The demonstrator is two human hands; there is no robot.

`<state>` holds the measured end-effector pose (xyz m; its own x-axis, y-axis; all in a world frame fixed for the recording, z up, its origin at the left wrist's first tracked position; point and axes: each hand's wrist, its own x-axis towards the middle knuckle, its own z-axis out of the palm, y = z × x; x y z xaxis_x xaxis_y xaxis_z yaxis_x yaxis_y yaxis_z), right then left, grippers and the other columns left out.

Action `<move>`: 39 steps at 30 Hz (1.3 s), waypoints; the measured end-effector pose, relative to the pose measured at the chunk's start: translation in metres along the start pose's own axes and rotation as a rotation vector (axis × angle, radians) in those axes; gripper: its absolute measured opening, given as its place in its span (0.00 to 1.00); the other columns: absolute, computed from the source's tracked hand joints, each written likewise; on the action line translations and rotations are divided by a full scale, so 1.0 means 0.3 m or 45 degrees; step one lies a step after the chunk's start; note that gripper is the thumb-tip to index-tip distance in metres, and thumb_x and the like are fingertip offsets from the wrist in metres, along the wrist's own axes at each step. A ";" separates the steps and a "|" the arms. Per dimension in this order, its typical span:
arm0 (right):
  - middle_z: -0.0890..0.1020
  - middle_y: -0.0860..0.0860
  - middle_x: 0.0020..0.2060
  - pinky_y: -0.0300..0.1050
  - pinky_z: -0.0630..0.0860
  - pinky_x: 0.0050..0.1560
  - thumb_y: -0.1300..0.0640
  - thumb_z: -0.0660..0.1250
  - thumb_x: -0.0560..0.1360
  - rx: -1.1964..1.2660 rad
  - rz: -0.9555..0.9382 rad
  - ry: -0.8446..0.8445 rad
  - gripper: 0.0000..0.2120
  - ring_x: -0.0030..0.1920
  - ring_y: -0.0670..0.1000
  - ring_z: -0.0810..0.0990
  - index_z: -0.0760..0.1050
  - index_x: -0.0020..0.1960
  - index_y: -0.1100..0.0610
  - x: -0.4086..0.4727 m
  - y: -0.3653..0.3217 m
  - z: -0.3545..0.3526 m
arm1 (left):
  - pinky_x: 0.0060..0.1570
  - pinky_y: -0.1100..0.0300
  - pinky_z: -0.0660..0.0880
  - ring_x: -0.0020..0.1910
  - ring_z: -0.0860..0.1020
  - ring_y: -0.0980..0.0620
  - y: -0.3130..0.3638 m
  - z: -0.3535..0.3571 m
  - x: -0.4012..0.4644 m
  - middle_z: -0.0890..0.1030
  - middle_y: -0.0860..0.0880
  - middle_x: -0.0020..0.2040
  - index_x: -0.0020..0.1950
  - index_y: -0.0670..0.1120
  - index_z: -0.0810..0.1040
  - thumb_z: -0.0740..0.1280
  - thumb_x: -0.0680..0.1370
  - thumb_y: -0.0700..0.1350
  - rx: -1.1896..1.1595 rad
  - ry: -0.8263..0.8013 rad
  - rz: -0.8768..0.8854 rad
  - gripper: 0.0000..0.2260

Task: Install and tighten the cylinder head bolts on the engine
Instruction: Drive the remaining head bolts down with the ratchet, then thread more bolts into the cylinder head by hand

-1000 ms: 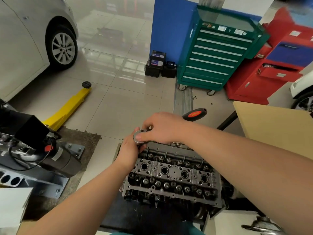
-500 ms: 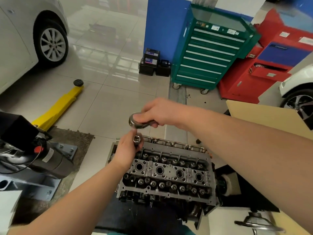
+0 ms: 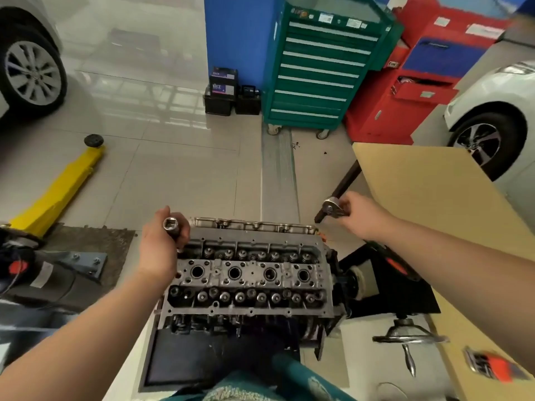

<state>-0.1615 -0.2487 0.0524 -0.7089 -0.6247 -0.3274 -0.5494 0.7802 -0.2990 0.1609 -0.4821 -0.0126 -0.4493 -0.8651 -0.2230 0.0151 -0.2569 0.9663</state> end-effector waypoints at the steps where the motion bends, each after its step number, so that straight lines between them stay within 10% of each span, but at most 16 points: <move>1: 0.82 0.55 0.52 0.46 0.71 0.43 0.60 0.71 0.77 -0.082 0.039 0.026 0.15 0.45 0.52 0.77 0.71 0.59 0.51 -0.008 0.085 0.015 | 0.40 0.48 0.60 0.32 0.63 0.43 0.001 0.007 0.001 0.65 0.43 0.27 0.25 0.48 0.69 0.52 0.82 0.56 -0.008 0.022 -0.007 0.27; 13: 0.75 0.53 0.39 0.46 0.69 0.29 0.56 0.71 0.79 -0.326 0.188 0.079 0.17 0.36 0.51 0.76 0.61 0.51 0.52 0.012 0.609 0.201 | 0.35 0.51 0.61 0.27 0.66 0.46 -0.007 0.079 0.017 0.70 0.47 0.26 0.31 0.47 0.70 0.55 0.82 0.54 -0.183 0.472 -0.094 0.22; 30: 0.74 0.50 0.38 0.47 0.71 0.31 0.54 0.75 0.76 0.049 0.454 0.269 0.18 0.35 0.52 0.75 0.63 0.50 0.50 0.083 0.719 0.365 | 0.31 0.52 0.56 0.24 0.61 0.47 0.027 0.113 0.006 0.69 0.47 0.22 0.33 0.43 0.68 0.52 0.85 0.53 -0.231 0.476 -0.111 0.24; 39: 0.74 0.56 0.66 0.54 0.76 0.51 0.45 0.75 0.74 -0.273 0.412 0.226 0.31 0.62 0.59 0.74 0.66 0.70 0.56 0.025 0.677 0.333 | 0.33 0.52 0.61 0.22 0.62 0.46 -0.007 0.078 0.038 0.69 0.48 0.22 0.29 0.46 0.69 0.53 0.82 0.56 -0.160 0.439 -0.101 0.24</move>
<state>-0.2341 -0.0979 -0.1004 -0.9146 -0.3461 -0.2090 -0.3525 0.9358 -0.0070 0.1349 -0.4814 -0.0141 -0.1265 -0.9291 -0.3475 0.1117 -0.3614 0.9257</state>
